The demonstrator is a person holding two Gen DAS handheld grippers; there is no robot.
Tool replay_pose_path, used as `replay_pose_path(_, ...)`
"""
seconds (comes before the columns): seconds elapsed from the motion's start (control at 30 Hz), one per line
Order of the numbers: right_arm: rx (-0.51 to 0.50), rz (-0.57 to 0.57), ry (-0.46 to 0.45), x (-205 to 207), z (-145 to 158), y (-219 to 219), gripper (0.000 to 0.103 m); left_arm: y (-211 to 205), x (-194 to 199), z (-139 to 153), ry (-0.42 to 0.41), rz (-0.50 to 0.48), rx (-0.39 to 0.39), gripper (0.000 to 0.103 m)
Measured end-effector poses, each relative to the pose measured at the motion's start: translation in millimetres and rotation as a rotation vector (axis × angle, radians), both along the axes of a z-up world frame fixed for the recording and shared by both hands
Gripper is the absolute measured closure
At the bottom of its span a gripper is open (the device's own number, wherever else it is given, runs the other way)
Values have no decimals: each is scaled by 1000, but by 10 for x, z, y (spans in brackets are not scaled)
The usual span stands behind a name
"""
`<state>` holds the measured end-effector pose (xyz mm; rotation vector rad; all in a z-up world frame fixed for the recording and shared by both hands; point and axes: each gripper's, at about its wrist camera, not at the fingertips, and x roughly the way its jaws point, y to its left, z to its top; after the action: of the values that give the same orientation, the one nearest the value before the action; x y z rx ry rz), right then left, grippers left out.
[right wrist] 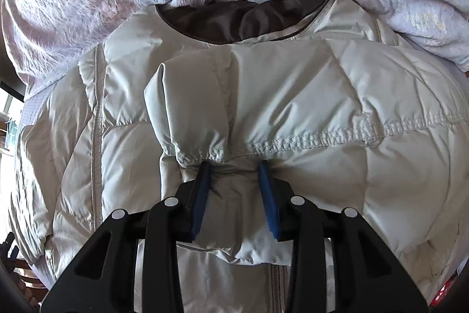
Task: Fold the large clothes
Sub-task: 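Carry the sleeve across the jacket front and lay it down, then grasp the other sleeve with the left gripper and fold it across the front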
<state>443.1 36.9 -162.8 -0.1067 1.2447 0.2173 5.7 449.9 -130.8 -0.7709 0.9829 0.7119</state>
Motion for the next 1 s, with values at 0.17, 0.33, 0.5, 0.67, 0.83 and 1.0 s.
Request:
replay_pose_path(0.17,4,-10,-17,-38,10,34,66,4,11,-60,-15,-4,-32,15)
replay_pose_path(0.33,12,-15,-26,-68,10,23,66,22,2,-137,-12,23,-64,19)
replay_pose_path(0.5,27,-20,-28,-69,8,5,66,50,-11,-145,-34,44,-76,18)
replay_pose_path(0.67,49,-19,-25,-75,16,-31,66,33,-26,-123,-31,79,-61,42)
replay_pose_path(0.83,52,-2,-20,-61,23,-50,66,18,-44,-78,-57,106,-67,79)
replay_pose_path(1.0,54,15,-18,-65,72,-73,59,-91,74,66,-51,92,-26,92)
